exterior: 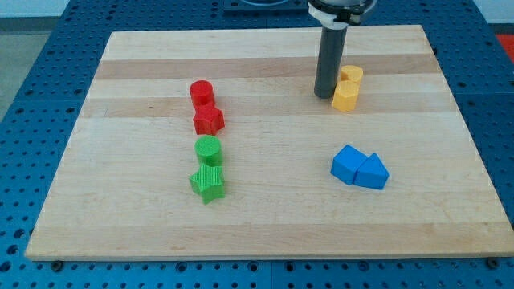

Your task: Move your arm closer to the yellow hexagon

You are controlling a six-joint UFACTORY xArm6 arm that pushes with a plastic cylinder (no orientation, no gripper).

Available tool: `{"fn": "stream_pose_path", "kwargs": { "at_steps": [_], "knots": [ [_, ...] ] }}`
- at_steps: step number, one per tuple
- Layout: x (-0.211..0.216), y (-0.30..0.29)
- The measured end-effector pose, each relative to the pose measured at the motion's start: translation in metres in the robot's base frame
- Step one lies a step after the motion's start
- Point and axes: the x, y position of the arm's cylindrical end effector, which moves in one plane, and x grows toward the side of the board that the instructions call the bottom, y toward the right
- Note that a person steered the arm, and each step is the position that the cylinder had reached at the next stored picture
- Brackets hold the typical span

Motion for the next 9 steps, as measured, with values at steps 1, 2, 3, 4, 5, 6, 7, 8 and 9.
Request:
{"fn": "stream_pose_path", "kwargs": {
  "at_steps": [1,2,3,4,5,6,7,8,9],
  "knots": [
    [0.000,0.014],
    [0.000,0.014],
    [0.006,-0.026],
    [0.015,-0.057],
    [0.011,-0.050],
    [0.009,-0.037],
    [0.027,-0.037],
    [0.035,-0.037],
    [0.037,-0.028]
  ]
}}
